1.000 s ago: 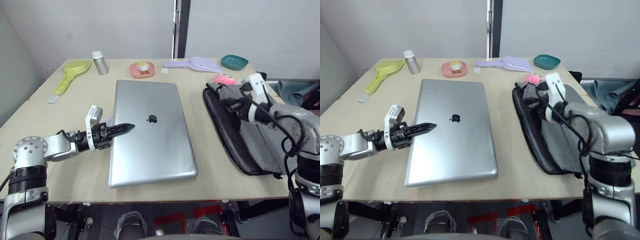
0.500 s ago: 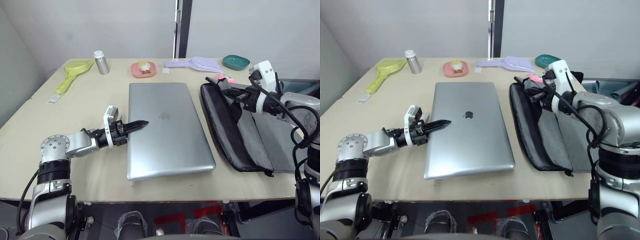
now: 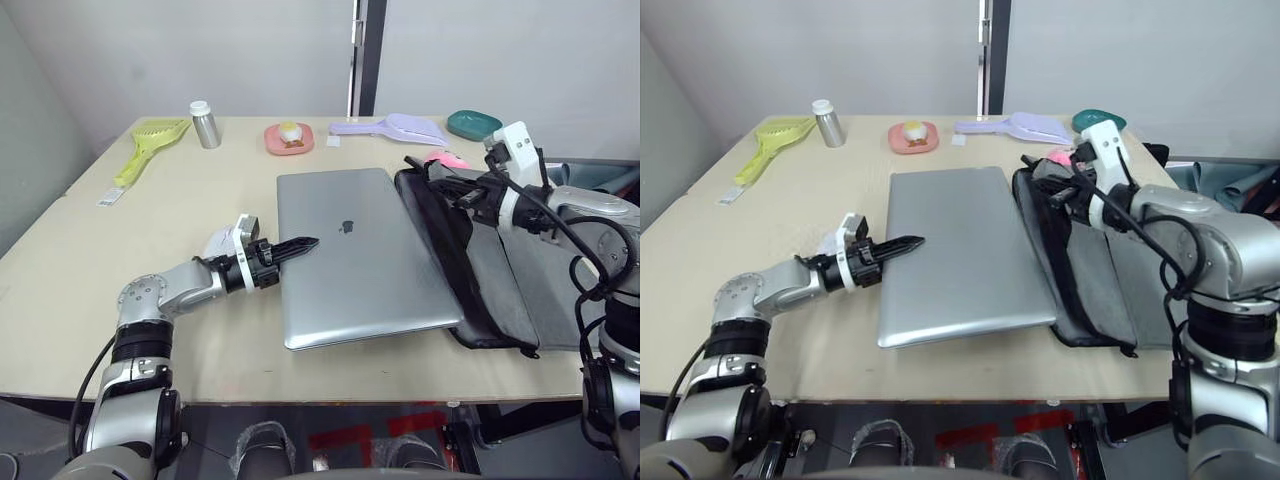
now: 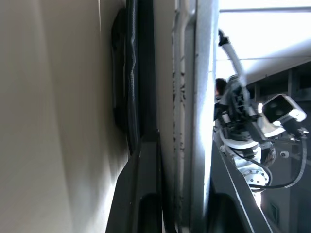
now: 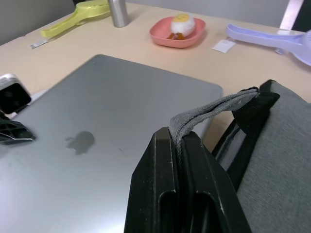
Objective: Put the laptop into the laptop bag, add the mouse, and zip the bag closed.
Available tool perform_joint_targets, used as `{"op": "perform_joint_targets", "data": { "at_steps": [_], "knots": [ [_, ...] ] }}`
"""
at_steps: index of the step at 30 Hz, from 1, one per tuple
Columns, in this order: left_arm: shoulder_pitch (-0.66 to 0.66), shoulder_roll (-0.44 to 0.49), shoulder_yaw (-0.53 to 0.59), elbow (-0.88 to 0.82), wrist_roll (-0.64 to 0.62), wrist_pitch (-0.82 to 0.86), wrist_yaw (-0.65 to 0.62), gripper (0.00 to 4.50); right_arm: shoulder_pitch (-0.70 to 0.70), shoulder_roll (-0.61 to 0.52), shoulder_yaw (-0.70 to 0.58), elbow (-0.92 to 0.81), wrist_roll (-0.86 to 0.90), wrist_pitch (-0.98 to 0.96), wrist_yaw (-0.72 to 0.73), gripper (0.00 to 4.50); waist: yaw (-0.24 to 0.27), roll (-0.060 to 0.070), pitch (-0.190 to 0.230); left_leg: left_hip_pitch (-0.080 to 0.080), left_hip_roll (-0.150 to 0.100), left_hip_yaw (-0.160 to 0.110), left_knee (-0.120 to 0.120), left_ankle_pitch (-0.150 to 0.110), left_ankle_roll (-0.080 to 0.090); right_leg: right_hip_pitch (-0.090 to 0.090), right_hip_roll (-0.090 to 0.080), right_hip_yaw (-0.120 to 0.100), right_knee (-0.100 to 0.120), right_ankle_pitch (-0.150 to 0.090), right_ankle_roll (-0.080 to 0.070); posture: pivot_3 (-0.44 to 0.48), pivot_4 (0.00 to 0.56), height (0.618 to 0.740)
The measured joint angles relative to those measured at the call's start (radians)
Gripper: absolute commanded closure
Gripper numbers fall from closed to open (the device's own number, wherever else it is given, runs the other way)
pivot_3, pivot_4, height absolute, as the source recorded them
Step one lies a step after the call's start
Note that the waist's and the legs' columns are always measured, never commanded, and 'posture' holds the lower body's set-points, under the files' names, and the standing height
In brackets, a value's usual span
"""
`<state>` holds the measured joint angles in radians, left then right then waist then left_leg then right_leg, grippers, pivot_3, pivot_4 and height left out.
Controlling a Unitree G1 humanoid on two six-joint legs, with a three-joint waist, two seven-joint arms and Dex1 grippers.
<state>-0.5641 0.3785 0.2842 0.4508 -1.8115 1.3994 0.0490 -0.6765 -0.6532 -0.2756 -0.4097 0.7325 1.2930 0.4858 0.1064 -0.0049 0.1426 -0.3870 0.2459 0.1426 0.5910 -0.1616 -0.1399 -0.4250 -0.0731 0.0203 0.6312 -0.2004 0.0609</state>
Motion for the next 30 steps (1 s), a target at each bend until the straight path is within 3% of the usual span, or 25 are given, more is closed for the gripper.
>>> {"op": "perform_joint_targets", "data": {
  "at_steps": [10, 23, 30],
  "knots": [
    [-0.011, -0.036, -0.038, 0.033, 0.023, -0.047, 0.005, 4.19, -0.015, 0.14, 0.002, -0.086, 0.105, 0.068, -0.115, 4.47, -0.001, 0.0, 0.0, 0.0, 0.0, 0.0, 0.0, 0.0, 0.0, 0.0, 0.0, 0.0, 0.0, 0.002, 0.004, 0.0, 0.15, 0.74],
    [-0.017, -0.12, -0.068, -0.015, 0.178, -0.091, 0.009, 4.19, -0.031, 0.386, 0.045, -0.121, 0.215, 0.099, -0.291, 4.47, -0.001, 0.0, 0.0, 0.0, 0.0, 0.0, 0.0, 0.0, -0.001, 0.0, 0.0, 0.0, 0.0, 0.003, 0.005, 0.0, 0.15, 0.74],
    [-0.024, -0.196, -0.073, -0.037, 0.262, -0.118, 0.007, 4.19, -0.031, 0.427, 0.09, -0.121, 0.224, 0.098, -0.327, 4.47, 0.0, 0.0, 0.0, 0.0, 0.0, -0.001, 0.0, 0.0, -0.001, 0.0, 0.0, 0.0, 0.0, 0.003, 0.006, 0.0, 0.15, 0.74]
  ]
}}
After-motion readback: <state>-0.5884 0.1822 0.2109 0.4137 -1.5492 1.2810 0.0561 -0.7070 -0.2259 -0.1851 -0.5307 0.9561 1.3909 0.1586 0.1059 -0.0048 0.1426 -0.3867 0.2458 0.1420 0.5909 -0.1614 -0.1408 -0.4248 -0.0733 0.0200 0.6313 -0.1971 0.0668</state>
